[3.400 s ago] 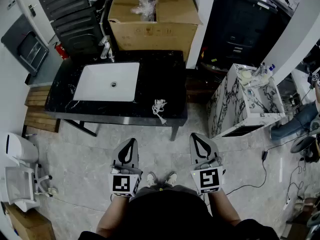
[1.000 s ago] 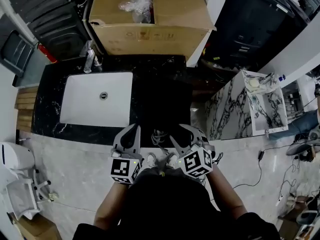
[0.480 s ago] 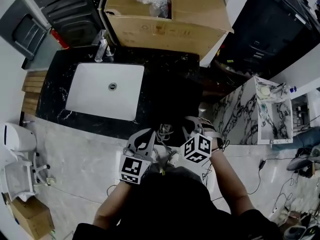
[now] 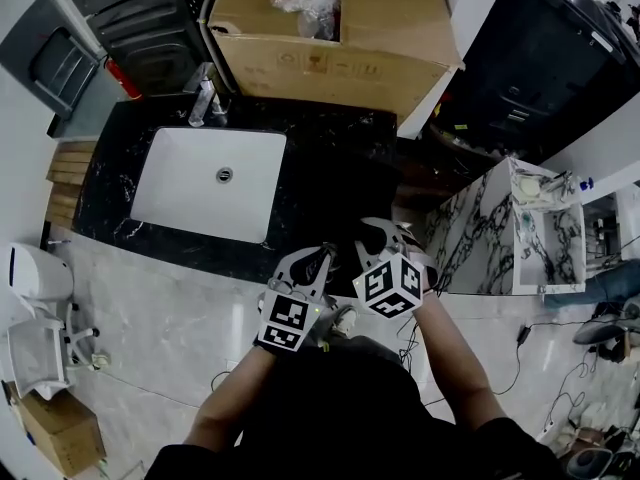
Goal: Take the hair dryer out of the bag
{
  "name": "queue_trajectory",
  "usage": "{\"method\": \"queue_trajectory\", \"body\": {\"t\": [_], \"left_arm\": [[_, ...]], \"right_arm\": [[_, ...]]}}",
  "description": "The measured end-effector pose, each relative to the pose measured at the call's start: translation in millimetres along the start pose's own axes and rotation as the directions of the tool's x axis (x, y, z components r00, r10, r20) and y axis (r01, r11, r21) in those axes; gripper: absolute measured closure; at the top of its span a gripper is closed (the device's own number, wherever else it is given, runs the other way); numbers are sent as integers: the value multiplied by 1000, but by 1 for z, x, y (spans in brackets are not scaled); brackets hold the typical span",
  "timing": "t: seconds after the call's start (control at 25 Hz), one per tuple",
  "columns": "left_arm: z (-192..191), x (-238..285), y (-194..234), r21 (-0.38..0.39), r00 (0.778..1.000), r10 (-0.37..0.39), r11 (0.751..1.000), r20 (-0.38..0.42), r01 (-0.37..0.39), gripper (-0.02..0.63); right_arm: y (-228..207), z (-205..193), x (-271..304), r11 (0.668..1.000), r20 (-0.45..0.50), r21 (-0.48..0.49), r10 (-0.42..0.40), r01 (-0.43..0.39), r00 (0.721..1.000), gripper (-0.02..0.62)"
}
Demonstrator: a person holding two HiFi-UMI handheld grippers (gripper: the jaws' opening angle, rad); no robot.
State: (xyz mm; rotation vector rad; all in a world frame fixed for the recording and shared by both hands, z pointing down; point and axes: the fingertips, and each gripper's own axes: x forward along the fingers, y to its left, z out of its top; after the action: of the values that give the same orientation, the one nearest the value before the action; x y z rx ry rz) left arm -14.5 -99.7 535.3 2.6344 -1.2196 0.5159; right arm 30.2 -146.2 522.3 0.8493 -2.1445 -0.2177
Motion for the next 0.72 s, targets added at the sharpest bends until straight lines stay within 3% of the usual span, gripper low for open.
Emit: {"method": "queue_trajectory", "body": {"t": [0.24,0.32,0.72], "left_arm": [[-10,26,1,-12,995,18,1000,-95,-19,577],[-24,38,0,-44,986,13,999,-168,-21,466],[-44,76,3,-106,944,3,994,-329,-40,384]], "right_arm": [[-12,10,-4,999,38,14,-34,34,999,568],[-18,14,-5,999,51,26,-47,45,998,568],[-23,27,-5,998,87,36,-51,48,995,566]]}}
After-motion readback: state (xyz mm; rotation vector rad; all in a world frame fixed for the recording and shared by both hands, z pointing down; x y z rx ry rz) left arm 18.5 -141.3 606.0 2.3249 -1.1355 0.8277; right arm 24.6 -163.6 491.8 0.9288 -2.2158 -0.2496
